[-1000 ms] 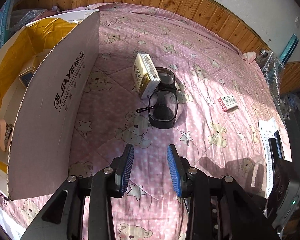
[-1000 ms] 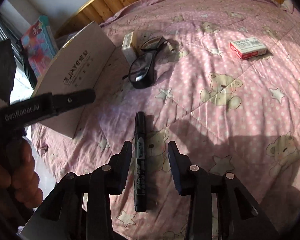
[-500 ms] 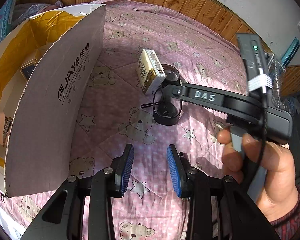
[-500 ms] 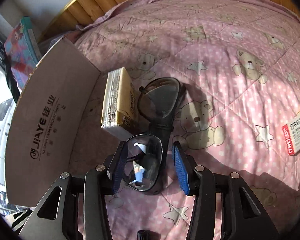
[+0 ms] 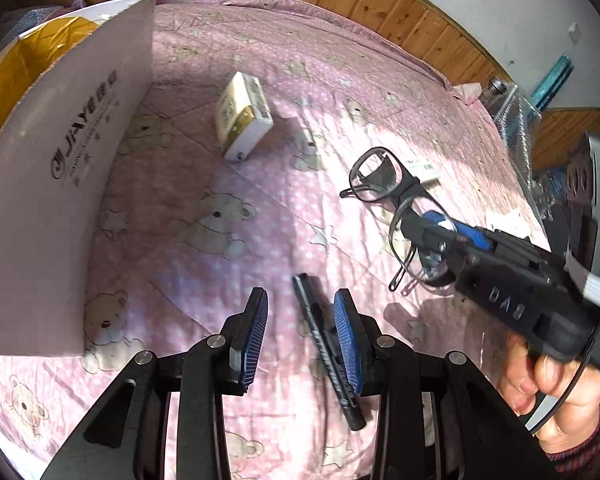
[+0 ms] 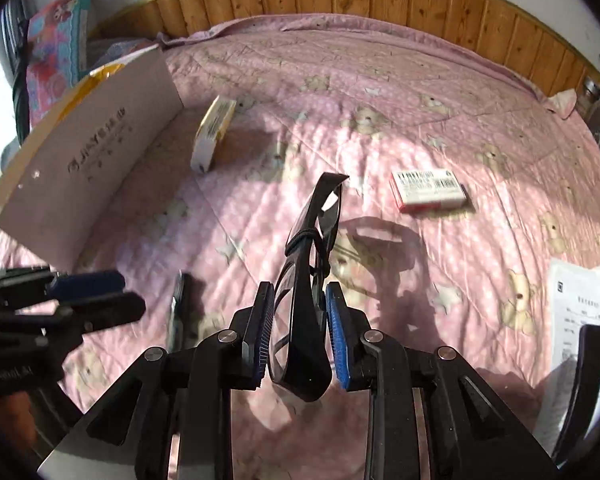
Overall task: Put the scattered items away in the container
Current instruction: 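Close the right tool on the black glasses while the left tool grasps the black marker, then carry the black marker and black glasses with both tools toward the box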
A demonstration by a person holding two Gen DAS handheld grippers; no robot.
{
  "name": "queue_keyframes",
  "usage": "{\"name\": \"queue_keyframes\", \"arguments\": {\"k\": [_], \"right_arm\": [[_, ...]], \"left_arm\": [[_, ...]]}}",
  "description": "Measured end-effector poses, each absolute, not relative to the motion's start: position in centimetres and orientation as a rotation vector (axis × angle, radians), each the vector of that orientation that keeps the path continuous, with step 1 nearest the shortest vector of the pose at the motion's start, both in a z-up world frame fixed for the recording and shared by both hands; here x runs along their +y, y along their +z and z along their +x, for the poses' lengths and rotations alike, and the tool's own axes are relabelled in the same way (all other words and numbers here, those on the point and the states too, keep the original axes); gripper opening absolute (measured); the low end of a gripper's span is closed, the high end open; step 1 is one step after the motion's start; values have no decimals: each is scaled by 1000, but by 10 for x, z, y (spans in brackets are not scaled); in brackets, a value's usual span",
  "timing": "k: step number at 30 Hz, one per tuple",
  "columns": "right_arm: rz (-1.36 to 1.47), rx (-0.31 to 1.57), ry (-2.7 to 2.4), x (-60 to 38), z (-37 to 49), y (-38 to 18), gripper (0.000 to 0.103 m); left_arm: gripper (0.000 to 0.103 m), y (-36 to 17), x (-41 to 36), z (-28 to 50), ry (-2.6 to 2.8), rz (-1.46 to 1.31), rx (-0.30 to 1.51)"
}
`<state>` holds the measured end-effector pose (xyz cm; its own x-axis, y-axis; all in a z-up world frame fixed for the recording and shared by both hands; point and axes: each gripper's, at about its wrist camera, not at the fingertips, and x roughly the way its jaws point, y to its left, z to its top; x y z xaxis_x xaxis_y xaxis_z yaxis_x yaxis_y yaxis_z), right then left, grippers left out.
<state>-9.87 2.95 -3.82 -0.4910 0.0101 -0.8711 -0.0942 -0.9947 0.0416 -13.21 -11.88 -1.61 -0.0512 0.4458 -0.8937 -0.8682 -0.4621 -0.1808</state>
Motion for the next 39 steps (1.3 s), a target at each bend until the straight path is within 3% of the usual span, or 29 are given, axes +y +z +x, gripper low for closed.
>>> {"name": "queue_keyframes", "arguments": {"k": [4, 12, 14, 15, 19, 24, 25, 26, 39], "right_arm": [[-1598, 104, 2617, 26, -69, -55, 36], [-1526, 507, 2577, 68, -84, -67, 43], [-1537, 624, 2568, 75, -86, -71, 36], [-1532, 650, 2576, 76, -84, -70, 30], [-1537, 634, 2611, 69, -74, -58, 25], [-1583, 637, 2603, 65, -86, -78, 33], [-1582, 664, 2602, 65, -88, -81, 32], [-1568, 673, 2607, 65, -88, -80, 30], [-1422, 667, 2703, 46, -45, -34, 27]], "left_arm": [[38, -33, -111, -107, 1596, -1259, 562], [37, -66, -121, -102, 1593, -1335, 562], [22, -66, -121, -100, 1613, -1310, 588], [19, -65, -121, -99, 1630, -1295, 614], [15, -61, -129, -103, 1675, -1282, 638], [24, -66, -121, -99, 1678, -1279, 659], [23, -66, -117, -95, 1674, -1253, 675], [15, -67, -115, -92, 1673, -1225, 699], [14, -44, -129, -84, 1690, -1164, 659]]}}
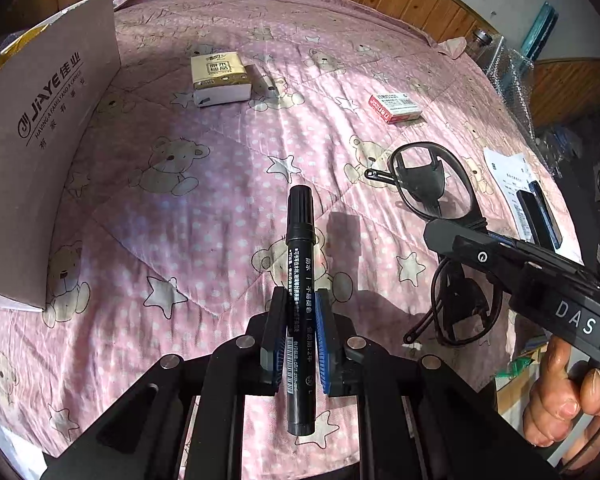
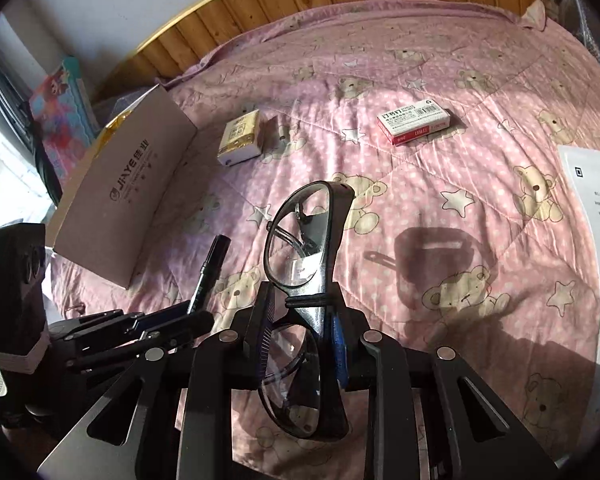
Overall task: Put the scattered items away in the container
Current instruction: 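Carry the black marker and black glasses with both tools toward the box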
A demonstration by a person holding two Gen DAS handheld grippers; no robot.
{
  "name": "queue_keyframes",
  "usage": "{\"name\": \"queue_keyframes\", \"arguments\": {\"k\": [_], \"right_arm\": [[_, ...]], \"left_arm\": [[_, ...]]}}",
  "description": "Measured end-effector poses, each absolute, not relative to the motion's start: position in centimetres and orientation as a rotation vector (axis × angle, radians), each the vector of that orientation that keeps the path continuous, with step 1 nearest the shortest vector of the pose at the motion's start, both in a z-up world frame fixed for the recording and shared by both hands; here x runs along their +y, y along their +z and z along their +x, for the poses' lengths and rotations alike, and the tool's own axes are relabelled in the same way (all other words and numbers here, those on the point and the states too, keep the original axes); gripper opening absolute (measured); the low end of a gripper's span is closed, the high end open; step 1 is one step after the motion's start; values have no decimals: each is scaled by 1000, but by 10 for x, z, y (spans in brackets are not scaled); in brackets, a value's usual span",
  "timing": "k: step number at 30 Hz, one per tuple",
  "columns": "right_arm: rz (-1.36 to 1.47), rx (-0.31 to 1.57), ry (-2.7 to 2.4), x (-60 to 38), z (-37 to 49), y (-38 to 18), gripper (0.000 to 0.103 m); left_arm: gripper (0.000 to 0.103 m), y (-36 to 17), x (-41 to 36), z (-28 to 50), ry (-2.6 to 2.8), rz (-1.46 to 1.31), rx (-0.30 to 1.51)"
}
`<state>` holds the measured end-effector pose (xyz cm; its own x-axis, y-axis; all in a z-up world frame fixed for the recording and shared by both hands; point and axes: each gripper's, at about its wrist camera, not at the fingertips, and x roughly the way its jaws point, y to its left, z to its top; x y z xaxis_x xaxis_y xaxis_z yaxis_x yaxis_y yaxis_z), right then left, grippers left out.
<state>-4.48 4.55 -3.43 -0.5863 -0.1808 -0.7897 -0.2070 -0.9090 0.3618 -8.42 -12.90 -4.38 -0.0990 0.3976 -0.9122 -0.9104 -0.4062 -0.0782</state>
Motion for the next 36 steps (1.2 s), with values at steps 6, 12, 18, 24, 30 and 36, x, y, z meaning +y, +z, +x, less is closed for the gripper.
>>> {"name": "queue_keyframes", "arguments": {"k": [6, 12, 18, 24, 30, 36], "right_arm": [[-1372, 640, 2776, 27, -30, -13, 27], [-1365, 620, 2827, 5, -27, -1, 27], [-1404, 560, 2866, -26, -30, 4, 27], [-1424, 493, 2914, -55, -40, 16, 27], [-1430, 442, 2960, -82, -56, 30, 27], [-1426, 396, 3001, -106, -71, 45, 27]], "left_arm": [[14, -21, -135, -80, 1705, -1111, 617], [14, 4, -154, -86, 1732, -1066, 567], [14, 18, -172, -96, 1752, -1053, 517], [14, 35, -192, -116, 1782, -1043, 450], [14, 56, -210, -139, 1832, -1024, 406], [14, 75, -226, -156, 1860, -995, 364]]}}
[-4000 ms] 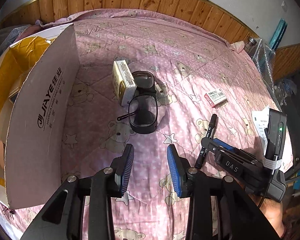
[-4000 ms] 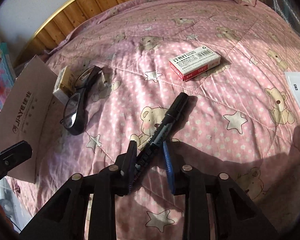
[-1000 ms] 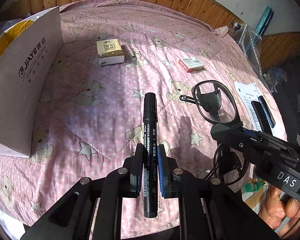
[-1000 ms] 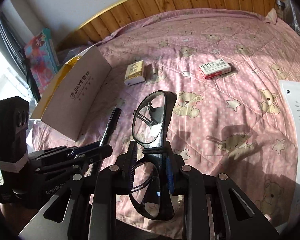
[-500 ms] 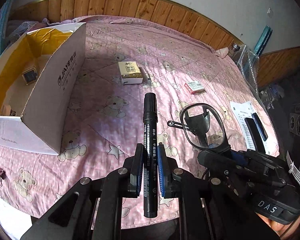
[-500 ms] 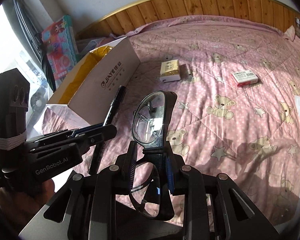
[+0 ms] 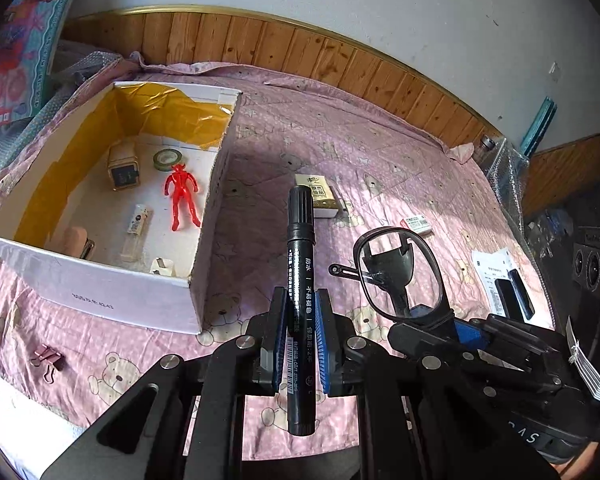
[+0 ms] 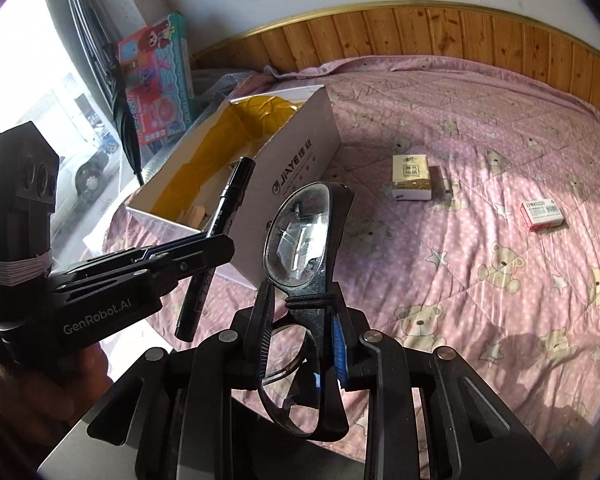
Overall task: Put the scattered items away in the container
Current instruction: 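Carry the black marker and black glasses with both tools toward the box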
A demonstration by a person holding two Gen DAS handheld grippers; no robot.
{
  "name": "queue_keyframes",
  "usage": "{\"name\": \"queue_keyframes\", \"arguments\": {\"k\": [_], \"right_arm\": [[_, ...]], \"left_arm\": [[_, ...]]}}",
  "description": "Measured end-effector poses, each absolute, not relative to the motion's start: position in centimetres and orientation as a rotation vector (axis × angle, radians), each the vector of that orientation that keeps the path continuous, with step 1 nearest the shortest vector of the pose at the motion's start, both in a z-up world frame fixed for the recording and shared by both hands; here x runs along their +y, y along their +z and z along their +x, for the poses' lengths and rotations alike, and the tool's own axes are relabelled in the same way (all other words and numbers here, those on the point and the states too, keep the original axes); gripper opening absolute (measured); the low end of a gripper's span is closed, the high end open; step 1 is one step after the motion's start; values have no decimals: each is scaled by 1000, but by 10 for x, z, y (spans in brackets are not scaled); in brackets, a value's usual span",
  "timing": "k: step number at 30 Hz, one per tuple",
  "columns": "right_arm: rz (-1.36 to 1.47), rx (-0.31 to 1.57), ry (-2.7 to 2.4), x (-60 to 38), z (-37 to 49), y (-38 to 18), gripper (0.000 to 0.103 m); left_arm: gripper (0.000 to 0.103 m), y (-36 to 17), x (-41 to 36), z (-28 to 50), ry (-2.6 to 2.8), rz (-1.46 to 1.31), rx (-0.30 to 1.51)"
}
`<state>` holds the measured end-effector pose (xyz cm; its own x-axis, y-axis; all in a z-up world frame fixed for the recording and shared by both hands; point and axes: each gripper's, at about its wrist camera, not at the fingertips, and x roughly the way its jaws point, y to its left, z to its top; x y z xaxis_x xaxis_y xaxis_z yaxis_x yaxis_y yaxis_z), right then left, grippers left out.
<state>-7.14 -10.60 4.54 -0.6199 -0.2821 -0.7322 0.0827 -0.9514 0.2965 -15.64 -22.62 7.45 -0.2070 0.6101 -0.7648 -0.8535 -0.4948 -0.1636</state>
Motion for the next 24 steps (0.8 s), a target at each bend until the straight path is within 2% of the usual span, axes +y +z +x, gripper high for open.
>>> {"name": "queue_keyframes", "arguments": {"k": [24], "right_arm": [[1112, -67, -2559, -189, -144, 108, 27]], "left_arm": [[14, 115, -290, -260, 2003, -998, 149]]}}
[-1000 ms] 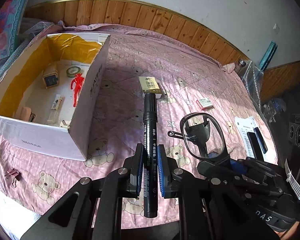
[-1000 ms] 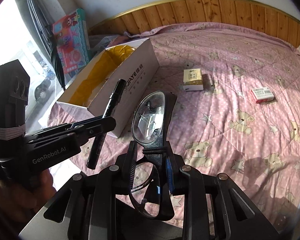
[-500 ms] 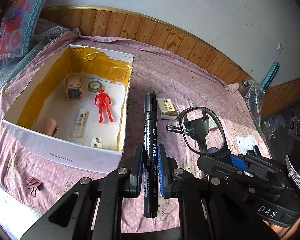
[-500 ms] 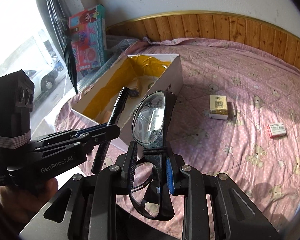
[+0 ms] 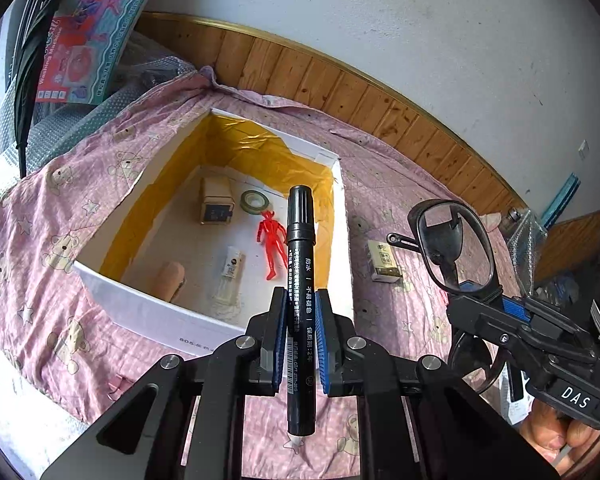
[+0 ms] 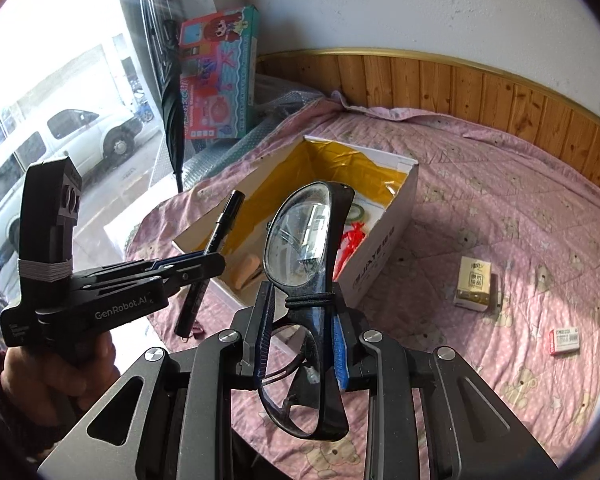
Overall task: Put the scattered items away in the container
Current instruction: 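Carry the black marker and black glasses with both tools toward the box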
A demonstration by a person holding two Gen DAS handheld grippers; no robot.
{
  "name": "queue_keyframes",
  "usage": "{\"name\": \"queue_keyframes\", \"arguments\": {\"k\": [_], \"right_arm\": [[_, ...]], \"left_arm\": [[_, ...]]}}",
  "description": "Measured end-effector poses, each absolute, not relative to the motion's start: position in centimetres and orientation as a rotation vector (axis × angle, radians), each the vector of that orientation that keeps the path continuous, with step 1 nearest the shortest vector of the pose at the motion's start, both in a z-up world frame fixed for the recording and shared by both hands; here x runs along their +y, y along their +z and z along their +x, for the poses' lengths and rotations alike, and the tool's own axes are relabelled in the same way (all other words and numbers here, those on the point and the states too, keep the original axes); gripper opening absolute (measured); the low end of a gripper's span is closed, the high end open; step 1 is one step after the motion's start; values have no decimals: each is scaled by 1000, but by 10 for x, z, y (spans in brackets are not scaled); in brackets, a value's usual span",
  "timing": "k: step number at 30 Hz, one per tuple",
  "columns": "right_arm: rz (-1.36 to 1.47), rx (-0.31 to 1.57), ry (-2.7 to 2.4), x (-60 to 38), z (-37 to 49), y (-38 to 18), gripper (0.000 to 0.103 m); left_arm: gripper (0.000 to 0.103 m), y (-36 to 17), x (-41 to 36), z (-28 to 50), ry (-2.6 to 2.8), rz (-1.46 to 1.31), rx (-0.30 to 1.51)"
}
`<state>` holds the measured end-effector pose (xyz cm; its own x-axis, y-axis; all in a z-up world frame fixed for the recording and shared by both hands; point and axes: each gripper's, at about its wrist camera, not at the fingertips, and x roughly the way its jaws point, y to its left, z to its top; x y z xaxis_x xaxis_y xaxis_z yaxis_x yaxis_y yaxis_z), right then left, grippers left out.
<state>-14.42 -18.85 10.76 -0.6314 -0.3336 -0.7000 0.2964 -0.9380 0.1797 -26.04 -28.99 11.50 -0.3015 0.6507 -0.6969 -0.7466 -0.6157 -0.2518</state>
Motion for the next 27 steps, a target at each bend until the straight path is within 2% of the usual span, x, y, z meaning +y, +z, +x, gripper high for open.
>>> {"name": "queue_keyframes", "arguments": {"k": [13, 18, 27], "right_arm": [[1180, -11, -2446, -224, -221, 106, 27], [1229, 101, -2408, -239, -259, 97, 27], [1414, 153, -2427, -224, -345, 79, 27]], "left_arm": [[14, 131, -293, -322, 2047, -1009, 183], [14, 134, -286, -341, 2029, -1027, 220], [14, 128, -263, -353, 1939, -1053, 408]]}}
